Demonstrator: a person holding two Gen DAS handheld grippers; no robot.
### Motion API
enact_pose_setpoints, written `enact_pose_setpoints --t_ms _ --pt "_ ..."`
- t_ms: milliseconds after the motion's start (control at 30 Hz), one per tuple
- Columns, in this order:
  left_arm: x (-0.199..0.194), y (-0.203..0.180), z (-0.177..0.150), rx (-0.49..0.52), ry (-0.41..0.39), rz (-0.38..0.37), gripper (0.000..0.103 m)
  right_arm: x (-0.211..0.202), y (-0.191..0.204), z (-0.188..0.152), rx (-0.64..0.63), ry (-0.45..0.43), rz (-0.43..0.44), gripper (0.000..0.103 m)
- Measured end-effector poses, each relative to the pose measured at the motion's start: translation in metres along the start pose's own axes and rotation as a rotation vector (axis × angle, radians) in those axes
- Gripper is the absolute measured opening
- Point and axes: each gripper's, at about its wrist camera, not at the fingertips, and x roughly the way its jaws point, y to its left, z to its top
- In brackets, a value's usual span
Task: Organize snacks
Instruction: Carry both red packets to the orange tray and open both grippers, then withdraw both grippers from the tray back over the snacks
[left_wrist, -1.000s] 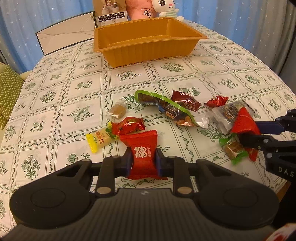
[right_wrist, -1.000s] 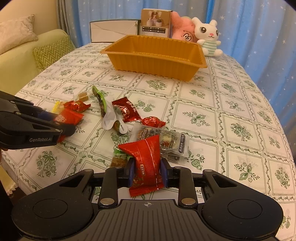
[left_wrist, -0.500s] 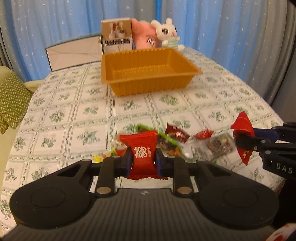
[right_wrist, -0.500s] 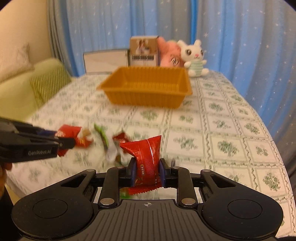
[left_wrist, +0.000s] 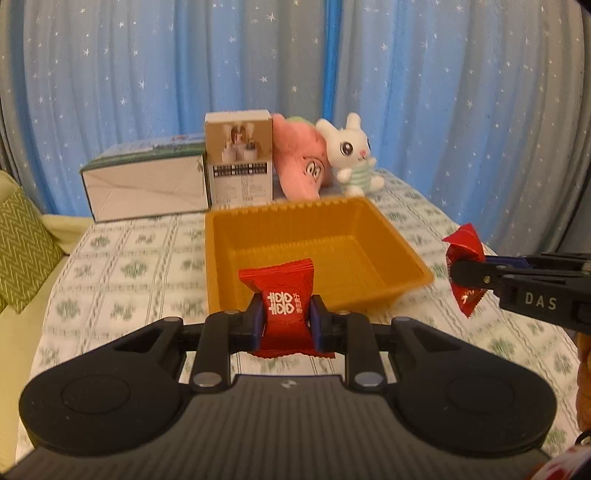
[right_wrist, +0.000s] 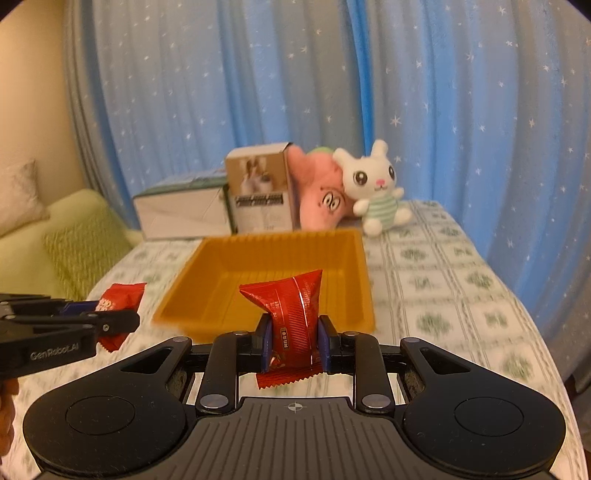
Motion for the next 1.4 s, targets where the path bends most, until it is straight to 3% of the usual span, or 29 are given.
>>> enact_pose_setpoints --t_ms 233,600,1100,1233,1300,1400 --pt "0.056 0.020 0.020 -0.017 -0.017 -0.003 0.023 0.070 -0.014 0.019 0.043 0.034 0.015 0.025" --pt "0.123 0.038 0.010 -0.038 0.024 -0.022 0.023 0.144 -0.021 0.021 0.047 0.105 0.025 0.025" --pt "0.147 0.038 0.007 -0.022 0.053 -0.011 0.024 0.165 -0.029 0.016 0.063 0.125 0.025 0.026" --pt "0.149 0.041 0.005 -0.024 0.055 0.002 0.036 0.164 -0.030 0.017 0.061 0.110 0.012 0.031" --pt "0.149 0.041 0.005 -0.023 0.055 0.001 0.040 0.163 -0.031 0.017 0.067 0.106 0.012 0.043" --pt "0.147 0.042 0.006 -0.019 0.045 0.006 0.045 0.161 -0.031 0.018 0.069 0.101 0.007 0.045"
